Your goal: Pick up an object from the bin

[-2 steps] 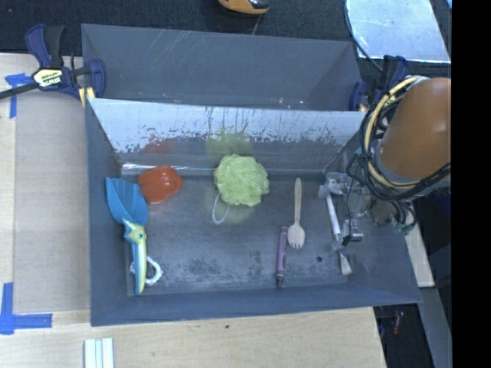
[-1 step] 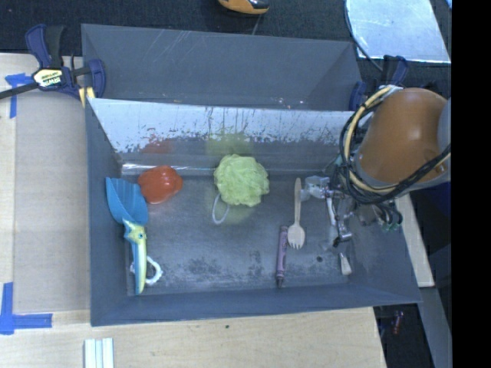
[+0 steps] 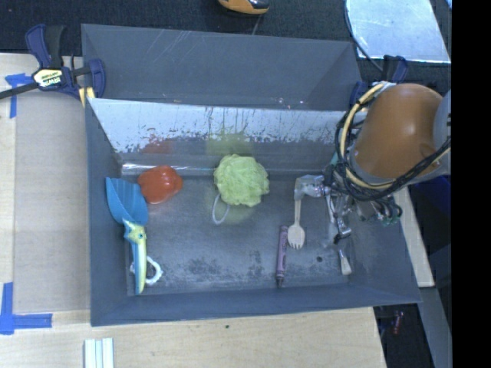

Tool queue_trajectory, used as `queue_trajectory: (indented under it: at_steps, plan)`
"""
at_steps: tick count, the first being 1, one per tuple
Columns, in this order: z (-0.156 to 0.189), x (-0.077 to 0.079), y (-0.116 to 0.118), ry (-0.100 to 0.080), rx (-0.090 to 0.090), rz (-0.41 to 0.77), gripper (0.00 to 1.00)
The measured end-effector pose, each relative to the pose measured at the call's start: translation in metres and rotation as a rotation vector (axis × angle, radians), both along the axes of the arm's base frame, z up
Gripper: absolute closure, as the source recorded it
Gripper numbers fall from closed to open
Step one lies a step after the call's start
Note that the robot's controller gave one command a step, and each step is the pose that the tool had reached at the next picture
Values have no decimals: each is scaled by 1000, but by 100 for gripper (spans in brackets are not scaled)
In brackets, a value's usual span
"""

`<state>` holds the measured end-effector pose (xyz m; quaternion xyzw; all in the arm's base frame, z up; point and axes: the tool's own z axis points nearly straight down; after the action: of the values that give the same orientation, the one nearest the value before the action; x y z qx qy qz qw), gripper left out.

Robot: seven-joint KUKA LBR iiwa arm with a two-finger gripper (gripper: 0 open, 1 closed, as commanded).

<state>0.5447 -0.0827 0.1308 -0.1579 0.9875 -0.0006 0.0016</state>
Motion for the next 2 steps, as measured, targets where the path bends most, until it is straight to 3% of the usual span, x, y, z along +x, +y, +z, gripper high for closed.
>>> queue_trajectory:
  at_steps: [1, 2]
  plan:
    - [-5, 0, 26, 1, 0, 290, 0]
    - [-47, 21, 3, -8, -5, 484, 0]
